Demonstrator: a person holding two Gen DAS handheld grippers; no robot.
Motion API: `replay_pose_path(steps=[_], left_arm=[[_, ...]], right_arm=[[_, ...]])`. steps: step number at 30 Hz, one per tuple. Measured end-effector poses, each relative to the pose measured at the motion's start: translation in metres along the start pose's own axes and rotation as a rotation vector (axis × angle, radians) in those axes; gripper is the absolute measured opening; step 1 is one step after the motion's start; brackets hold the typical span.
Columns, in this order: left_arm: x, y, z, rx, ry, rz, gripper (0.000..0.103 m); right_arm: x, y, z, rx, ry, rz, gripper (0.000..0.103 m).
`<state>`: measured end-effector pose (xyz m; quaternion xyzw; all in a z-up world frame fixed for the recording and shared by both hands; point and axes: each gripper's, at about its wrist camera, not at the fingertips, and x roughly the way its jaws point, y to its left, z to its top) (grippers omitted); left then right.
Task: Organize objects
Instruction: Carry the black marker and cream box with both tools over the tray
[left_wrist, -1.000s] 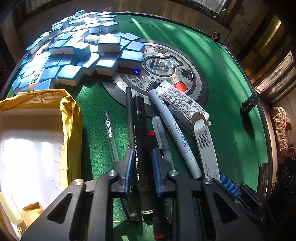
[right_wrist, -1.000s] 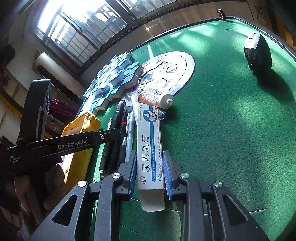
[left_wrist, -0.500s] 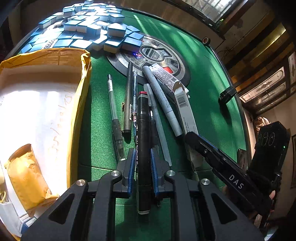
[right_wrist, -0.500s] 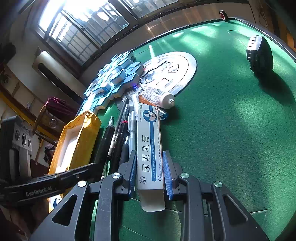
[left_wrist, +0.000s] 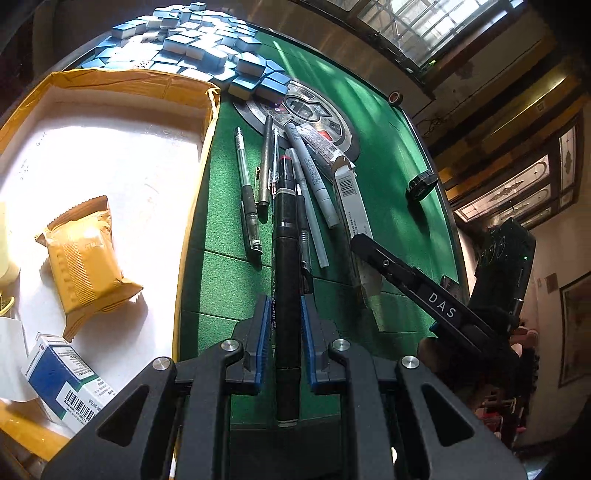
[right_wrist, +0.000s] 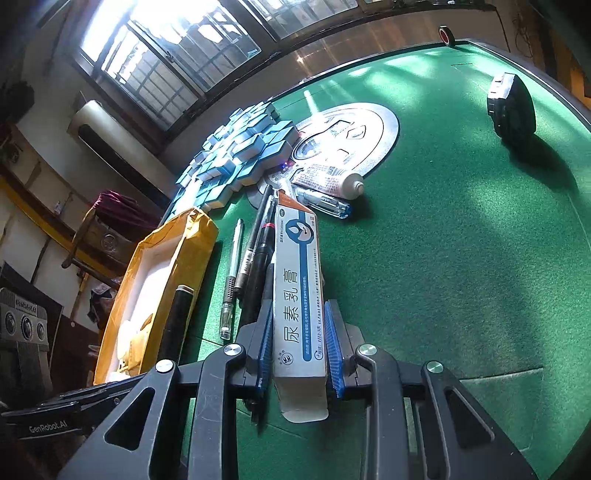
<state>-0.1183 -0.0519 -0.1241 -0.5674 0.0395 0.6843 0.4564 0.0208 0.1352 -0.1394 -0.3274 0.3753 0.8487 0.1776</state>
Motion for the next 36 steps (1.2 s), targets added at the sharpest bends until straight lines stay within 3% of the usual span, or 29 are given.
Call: replay_pose_path(steps=[21, 36], left_arm=[[-0.037, 0.026, -0.002, -0.061, -0.052, -0.095, 0.014], [-0.080, 0.066, 0.006, -0.140, -0.155, -0.110, 0.014]], right_arm=[[-0.017, 0.066, -0.010, -0.079, -0.022, 0.061, 0.023], [-0.006, 0.112, -0.020, -0.162, 0.017, 0.116, 0.023]])
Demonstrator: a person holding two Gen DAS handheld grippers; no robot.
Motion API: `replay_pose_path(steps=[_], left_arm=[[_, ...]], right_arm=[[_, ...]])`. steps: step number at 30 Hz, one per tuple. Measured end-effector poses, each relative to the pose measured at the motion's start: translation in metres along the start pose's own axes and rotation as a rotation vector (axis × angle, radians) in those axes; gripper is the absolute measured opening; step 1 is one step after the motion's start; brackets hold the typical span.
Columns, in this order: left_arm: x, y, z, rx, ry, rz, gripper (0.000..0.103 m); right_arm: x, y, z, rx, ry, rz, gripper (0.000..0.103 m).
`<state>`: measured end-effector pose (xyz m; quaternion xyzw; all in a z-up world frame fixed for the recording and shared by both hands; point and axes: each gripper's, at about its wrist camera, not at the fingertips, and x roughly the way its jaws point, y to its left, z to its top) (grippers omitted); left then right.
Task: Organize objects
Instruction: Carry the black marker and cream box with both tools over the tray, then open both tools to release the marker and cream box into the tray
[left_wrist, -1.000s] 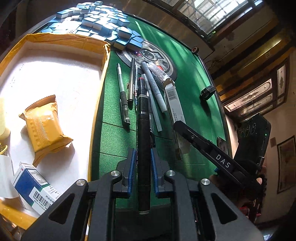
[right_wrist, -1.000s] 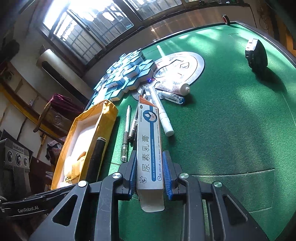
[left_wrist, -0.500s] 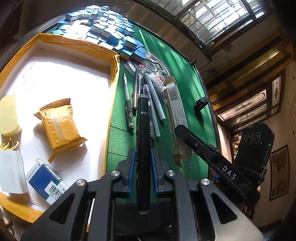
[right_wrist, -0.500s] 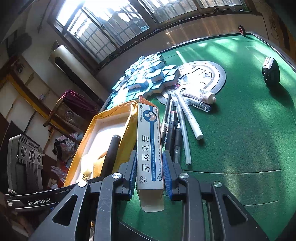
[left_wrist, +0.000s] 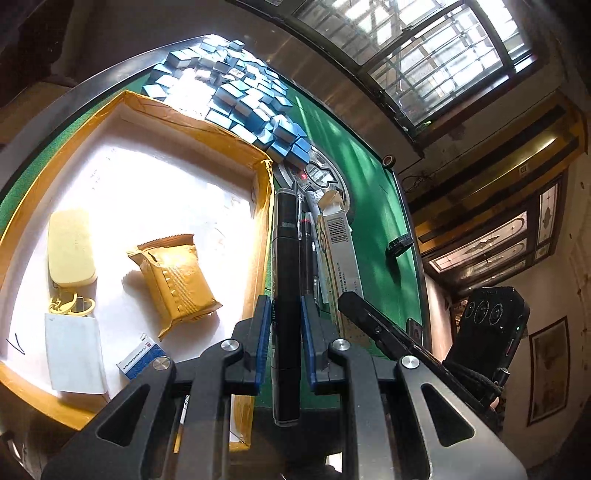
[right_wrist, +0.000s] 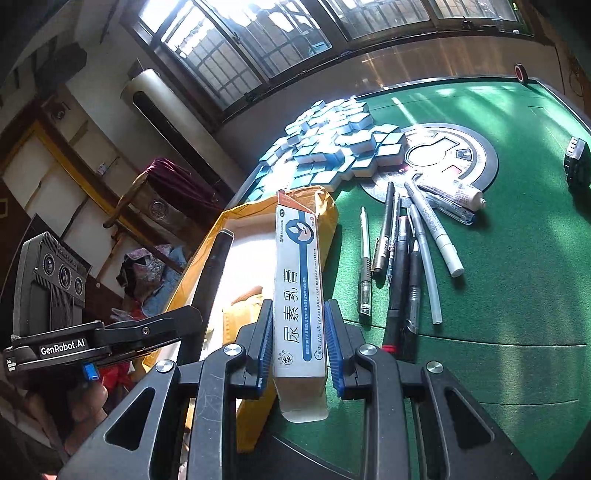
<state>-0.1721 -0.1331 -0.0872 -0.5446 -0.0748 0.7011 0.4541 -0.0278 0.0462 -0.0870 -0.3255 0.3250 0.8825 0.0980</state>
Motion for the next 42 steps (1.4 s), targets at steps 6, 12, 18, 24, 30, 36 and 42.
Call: replay_pose_path(steps=[6, 12, 18, 24, 30, 36, 42], left_arm=[[-0.017, 0.021, 0.008, -0.039, -0.039, 0.019, 0.014], [-0.028, 0.042, 0.018, -0.075, -0.074, 0.049, 0.014], [-0.024, 0.060, 0.023, -0.101, -0.092, 0.128, 0.014], [-0.012, 0.079, 0.021, -0.125, -0.084, 0.202, 0.014], [0.004, 0.088, 0.020, -0.102, -0.054, 0.280, 0.014], [0.014, 0.091, 0.016, -0.084, -0.035, 0.323, 0.014], [0.019, 0.096, 0.013, -0.090, -0.018, 0.323, 0.014]], right_arm=[[0.007, 0.016, -0.002, -0.028, 0.015, 0.022, 0.023], [0.020, 0.025, -0.006, -0.046, 0.044, 0.034, 0.023], [0.033, 0.029, -0.006, -0.052, 0.073, 0.031, 0.023], [0.049, 0.035, 0.002, -0.069, 0.092, 0.032, 0.023], [0.071, 0.041, 0.012, -0.059, 0.127, 0.024, 0.023], [0.094, 0.048, 0.022, -0.069, 0.154, 0.008, 0.023], [0.113, 0.053, 0.023, -0.086, 0.185, -0.018, 0.023]])
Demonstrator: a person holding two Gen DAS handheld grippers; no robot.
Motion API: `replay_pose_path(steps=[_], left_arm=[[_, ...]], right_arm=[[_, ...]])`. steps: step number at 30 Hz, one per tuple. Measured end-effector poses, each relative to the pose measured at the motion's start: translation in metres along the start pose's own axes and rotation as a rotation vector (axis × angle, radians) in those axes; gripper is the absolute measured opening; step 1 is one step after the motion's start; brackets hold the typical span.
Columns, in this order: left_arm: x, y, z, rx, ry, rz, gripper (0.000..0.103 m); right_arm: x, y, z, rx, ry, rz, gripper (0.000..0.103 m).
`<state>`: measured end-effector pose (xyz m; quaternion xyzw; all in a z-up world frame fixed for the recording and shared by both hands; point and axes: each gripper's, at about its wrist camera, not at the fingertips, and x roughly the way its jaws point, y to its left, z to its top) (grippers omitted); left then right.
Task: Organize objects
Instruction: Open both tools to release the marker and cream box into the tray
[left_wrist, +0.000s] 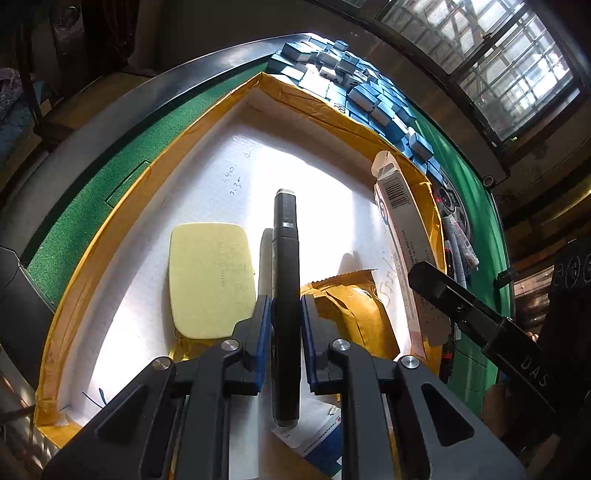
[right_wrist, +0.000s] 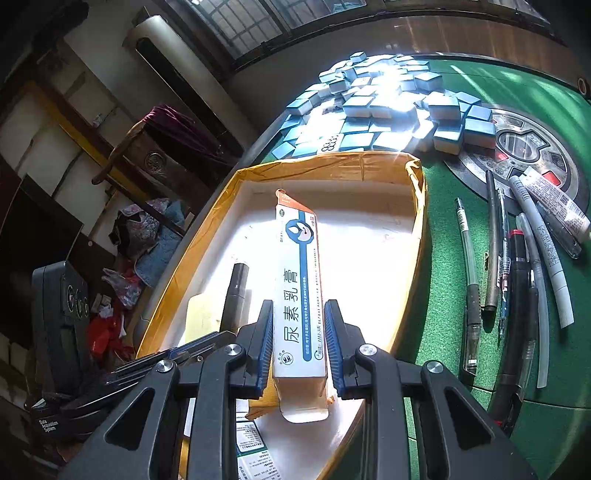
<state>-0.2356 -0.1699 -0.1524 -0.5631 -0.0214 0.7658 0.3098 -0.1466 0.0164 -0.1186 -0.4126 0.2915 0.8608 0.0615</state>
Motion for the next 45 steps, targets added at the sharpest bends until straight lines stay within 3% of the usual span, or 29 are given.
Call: replay_pose_path(steps=[15, 23, 27, 32, 35, 37, 39, 45], left_arm=[[0.003, 0.004, -0.002, -0.006, 0.018, -0.006, 0.014], [0.002, 0.002, -0.003, 0.003, 0.009, 0.018, 0.014], [0.002, 0.004, -0.004, -0.004, 0.011, 0.026, 0.014], [-0.001, 0.003, -0.006, -0.011, 0.004, 0.032, 0.015], [-0.006, 0.001, -0.008, -0.011, -0.006, 0.014, 0.028], [-0.012, -0.003, -0.009, -0.007, -0.026, 0.009, 0.047], [-0.020, -0.009, -0.011, 0.010, -0.063, 0.019, 0.053], [-0.036, -0.029, -0.019, 0.056, -0.116, 0.024, 0.056]], right_arm=[[0.022, 0.004, 0.001, -0.039, 0.021, -0.089, 0.024], [0.034, 0.021, 0.000, -0.143, 0.021, -0.282, 0.024], [0.036, 0.024, -0.001, -0.159, 0.016, -0.313, 0.025], [0.030, 0.021, -0.001, -0.138, 0.002, -0.263, 0.029], [0.022, 0.020, -0.004, -0.120, -0.018, -0.217, 0.034], [0.012, 0.021, -0.007, -0.118, -0.039, -0.171, 0.035], [-0.003, 0.022, -0.013, -0.136, -0.073, -0.138, 0.038], [-0.046, 0.008, -0.031, -0.122, -0.155, -0.046, 0.049]])
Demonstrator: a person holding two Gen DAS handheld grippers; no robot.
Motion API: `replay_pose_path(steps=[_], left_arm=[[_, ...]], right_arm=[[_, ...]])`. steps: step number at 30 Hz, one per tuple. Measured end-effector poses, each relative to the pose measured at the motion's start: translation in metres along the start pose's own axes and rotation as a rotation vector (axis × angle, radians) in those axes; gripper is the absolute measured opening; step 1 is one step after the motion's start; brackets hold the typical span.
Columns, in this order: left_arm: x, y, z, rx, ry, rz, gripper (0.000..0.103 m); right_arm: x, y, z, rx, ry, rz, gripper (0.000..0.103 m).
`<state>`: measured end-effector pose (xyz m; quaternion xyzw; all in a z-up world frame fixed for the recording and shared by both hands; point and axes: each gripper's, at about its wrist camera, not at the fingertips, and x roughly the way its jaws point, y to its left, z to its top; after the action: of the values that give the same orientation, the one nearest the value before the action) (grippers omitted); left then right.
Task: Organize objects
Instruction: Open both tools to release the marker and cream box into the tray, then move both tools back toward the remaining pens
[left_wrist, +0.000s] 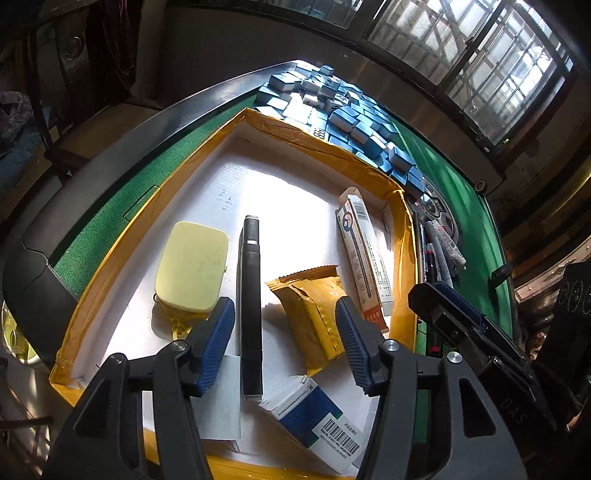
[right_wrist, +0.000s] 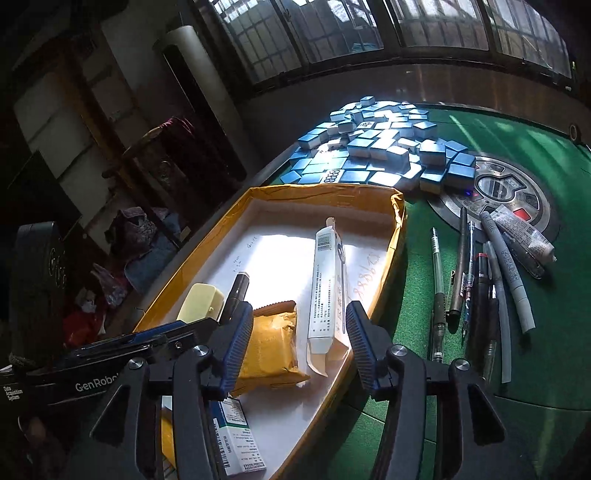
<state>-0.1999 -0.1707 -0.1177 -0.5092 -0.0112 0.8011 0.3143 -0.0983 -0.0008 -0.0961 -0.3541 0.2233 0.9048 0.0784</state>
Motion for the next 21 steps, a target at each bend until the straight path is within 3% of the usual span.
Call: replay_pose_path(steps=[5, 10, 19, 21], left_arm=[[-0.009, -0.027, -0.009, 0.048, -0.005, -0.041, 0.056], [-0.011, -0.063, -0.023, 0.110, 0.021, -0.071, 0.059], [-0.002, -0.122, -0.051, 0.246, 0.063, -0.078, 0.059], [0.001, -0.133, -0.056, 0.278, 0.063, -0.045, 0.059]], right_arm=[[-0.025, -0.032, -0.017, 0.057, -0.008, 0.037, 0.052], [-0.040, -0.064, -0.033, 0.107, 0.000, 0.013, 0.052], [-0.057, -0.116, -0.060, 0.225, 0.022, -0.045, 0.052], [-0.060, -0.126, -0.064, 0.254, 0.023, -0.049, 0.052]])
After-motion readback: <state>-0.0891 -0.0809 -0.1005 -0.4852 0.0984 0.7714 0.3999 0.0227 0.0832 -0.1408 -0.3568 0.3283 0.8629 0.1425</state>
